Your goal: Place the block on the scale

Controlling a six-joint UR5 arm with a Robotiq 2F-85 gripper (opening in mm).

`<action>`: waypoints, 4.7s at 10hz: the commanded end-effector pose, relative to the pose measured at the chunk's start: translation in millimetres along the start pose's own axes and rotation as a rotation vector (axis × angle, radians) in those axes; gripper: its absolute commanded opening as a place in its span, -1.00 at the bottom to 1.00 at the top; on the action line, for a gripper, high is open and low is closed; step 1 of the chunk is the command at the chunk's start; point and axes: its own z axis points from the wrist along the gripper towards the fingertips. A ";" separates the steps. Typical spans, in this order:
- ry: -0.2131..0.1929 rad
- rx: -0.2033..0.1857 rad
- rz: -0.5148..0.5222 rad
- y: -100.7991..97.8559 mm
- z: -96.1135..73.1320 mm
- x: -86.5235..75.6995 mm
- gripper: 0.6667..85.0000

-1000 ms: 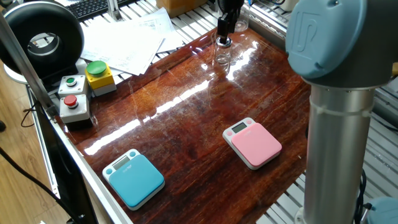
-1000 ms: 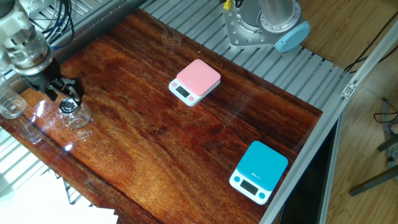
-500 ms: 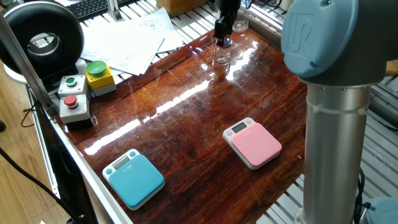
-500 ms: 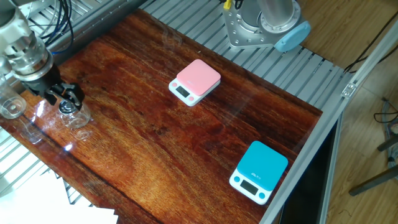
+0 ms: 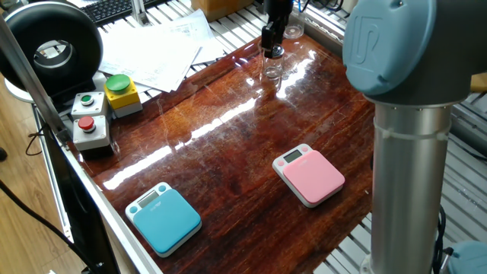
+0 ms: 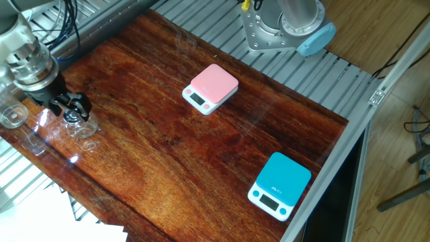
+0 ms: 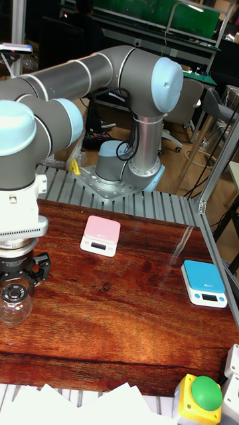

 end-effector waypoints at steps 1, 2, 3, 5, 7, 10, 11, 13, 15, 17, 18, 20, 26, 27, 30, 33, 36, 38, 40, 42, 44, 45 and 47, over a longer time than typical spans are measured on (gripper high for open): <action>-0.006 -0.001 0.026 0.6 -0.1 -1.2 0.45; -0.005 0.004 0.038 -0.5 -1.2 -0.5 0.34; -0.005 0.004 0.049 -0.2 -2.5 0.0 0.27; -0.009 0.008 0.055 -1.2 -3.4 -0.4 0.19; -0.016 0.023 0.077 -4.8 -3.7 -2.2 -0.01; -0.002 0.041 0.122 -3.9 -19.5 6.7 -0.30; 0.014 0.050 0.141 0.9 -33.5 14.6 -0.41; 0.028 0.064 0.193 20.3 -57.4 25.8 -0.53; 0.031 0.069 0.259 50.3 -75.5 30.6 -0.60; 0.018 0.087 0.237 51.1 -77.8 22.8 -0.63; 0.010 0.099 0.198 47.5 -78.1 20.5 -0.64; -0.040 0.101 0.120 46.1 -78.4 6.5 -0.67; -0.026 0.063 0.189 94.5 -123.4 35.2 -0.69; -0.024 0.074 0.229 114.5 -133.5 44.8 -0.72; -0.031 0.051 0.327 161.9 -143.4 53.2 -0.79; -0.026 0.055 0.299 164.3 -139.8 51.4 -0.88; -0.033 -0.018 0.203 183.1 -139.5 46.9 -0.84; -0.038 -0.046 0.242 190.0 -139.8 44.6 -0.87; -0.029 0.039 0.297 209.9 -154.9 92.0 -0.91; -0.048 0.044 0.355 237.6 -160.2 117.1 -0.95; -0.078 0.013 0.364 243.8 -154.7 123.5 -0.99; -0.085 0.013 0.350 238.4 -150.9 117.1 -0.99; -0.054 -0.032 0.296 250.6 -149.8 120.9 -0.99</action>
